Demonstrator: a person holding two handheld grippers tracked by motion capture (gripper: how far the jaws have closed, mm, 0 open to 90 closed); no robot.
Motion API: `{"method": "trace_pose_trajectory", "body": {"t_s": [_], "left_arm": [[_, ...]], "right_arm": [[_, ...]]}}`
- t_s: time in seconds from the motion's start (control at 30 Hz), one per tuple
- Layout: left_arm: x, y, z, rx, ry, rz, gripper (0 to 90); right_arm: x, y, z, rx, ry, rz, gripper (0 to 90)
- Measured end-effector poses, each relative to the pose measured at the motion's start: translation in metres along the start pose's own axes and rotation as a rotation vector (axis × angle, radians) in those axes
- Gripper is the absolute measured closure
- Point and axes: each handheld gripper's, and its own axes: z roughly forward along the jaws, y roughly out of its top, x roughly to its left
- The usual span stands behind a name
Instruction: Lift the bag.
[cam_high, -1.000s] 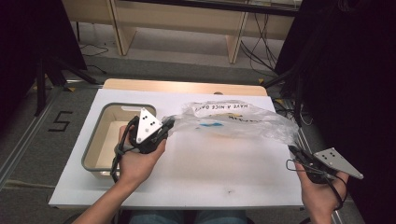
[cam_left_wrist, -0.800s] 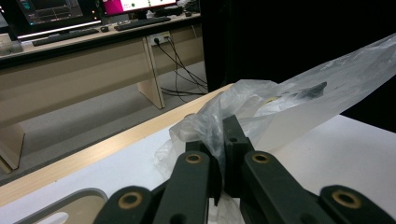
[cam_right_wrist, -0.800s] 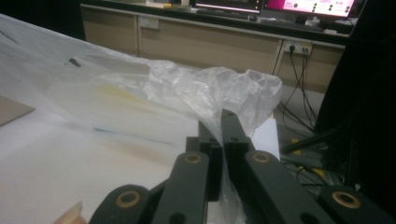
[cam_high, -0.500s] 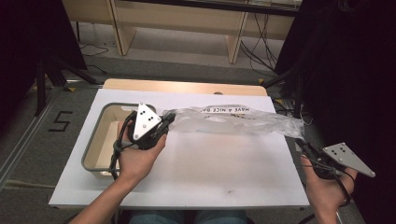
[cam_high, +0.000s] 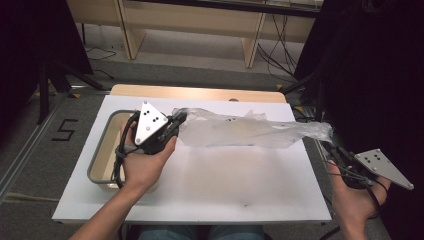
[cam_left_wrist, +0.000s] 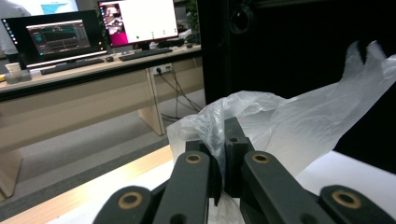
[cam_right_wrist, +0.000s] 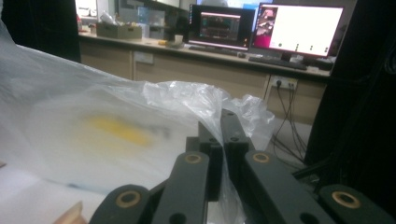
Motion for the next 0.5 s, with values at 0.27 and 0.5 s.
{"method": "trace_pose_trajectory", "body": {"t_s": [0.27,0.5], "left_arm": [[0.006,0.004,0.006,0.000,0.016,-0.003,89.3],[0.013,-0.006,0.024,0.045,0.042,-0.010,89.2]], "right_arm": [[0.000,0.008,0.001,-0.019,-0.002,0.003,90.0],[-0.001,0.005,0.014,0.001,0.000,0.012,90.0]]}}
